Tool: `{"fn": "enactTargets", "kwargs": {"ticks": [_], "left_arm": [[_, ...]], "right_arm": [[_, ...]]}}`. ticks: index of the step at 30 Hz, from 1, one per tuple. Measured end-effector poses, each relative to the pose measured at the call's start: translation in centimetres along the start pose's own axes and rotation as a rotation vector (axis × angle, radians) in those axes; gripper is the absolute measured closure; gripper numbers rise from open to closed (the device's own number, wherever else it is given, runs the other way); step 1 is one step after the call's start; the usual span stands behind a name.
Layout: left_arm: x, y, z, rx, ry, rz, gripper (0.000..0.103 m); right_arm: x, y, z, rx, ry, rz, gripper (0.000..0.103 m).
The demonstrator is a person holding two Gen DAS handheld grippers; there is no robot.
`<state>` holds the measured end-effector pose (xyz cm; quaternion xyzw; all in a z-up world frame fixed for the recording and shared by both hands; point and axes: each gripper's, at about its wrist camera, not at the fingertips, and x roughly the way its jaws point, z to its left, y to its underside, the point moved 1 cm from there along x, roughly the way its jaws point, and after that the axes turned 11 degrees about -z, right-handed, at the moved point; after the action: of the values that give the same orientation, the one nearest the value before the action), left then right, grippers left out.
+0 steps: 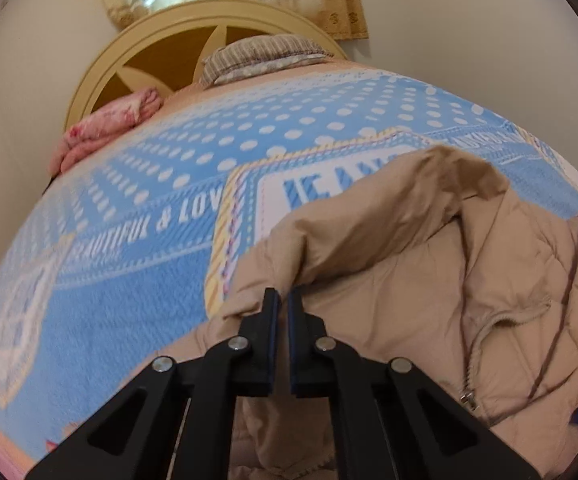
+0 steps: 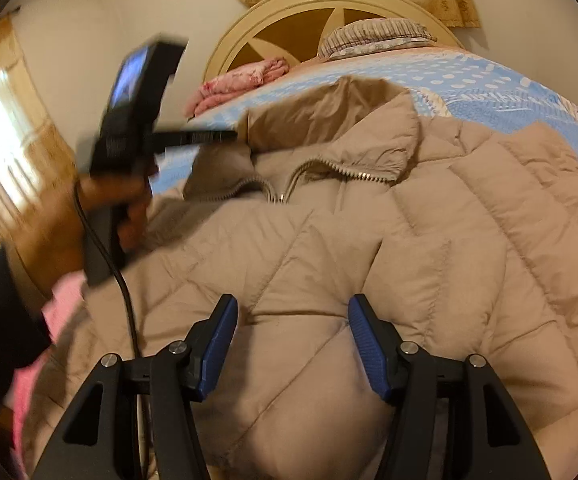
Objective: Fold large clothes
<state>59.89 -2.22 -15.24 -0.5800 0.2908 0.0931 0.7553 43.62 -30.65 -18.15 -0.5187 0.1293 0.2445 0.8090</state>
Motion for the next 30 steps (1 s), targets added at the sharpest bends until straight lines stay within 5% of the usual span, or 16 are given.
{"fn": "enactTargets", "kwargs": {"ticks": [5, 9, 12, 15, 23, 24, 25, 26, 30], "left_arm": [[0.3, 0.1, 0.8, -0.061, 0.047, -0.021, 0.099], [0.6, 0.4, 0.9, -0.075, 0.068, -0.016, 0.099], [1.0, 0.8, 1.2, -0.093, 0.086, -0.013, 0.099], [1.3, 1.1, 1.5, -0.114, 0.104, -0.008, 0.099], [1.7, 1.6, 2.5, -0.171, 0.151, 0.0, 0.099], [1.6, 1.6, 2.7, -0.183, 0.155, -0.005, 0.099], [1.5, 1.7, 3.0, -0.196, 0.157, -0.01, 0.099], [1.4, 1.7, 3.3, -0.208, 0.159, -0.013, 0.099], [0.3, 1.5, 3.7, -0.229, 0.172, -0.041, 0.099]], "right_arm": [[-1.5, -8.0, 1.8, -0.117, 0.024, -0.04, 0.043], [3.5, -13.8, 1.1, -0.263, 0.102, -0.027, 0.02], [8.8, -16.2, -0.6, -0.305, 0.137, 0.039, 0.018], [12.9, -17.5, -1.8, -0.344, 0.165, 0.067, 0.018], [18.1, -16.8, -1.1, -0.449, 0.031, 0.191, 0.018], [18.3, -16.5, -1.0, -0.465, 0.039, 0.203, 0.035], [18.2, -16.1, -0.8, -0.459, 0.018, 0.22, 0.075], [18.0, -15.8, -0.8, -0.455, 0.011, 0.23, 0.09], [16.2, -13.8, 0.0, -0.545, 0.018, 0.213, 0.096]]}}
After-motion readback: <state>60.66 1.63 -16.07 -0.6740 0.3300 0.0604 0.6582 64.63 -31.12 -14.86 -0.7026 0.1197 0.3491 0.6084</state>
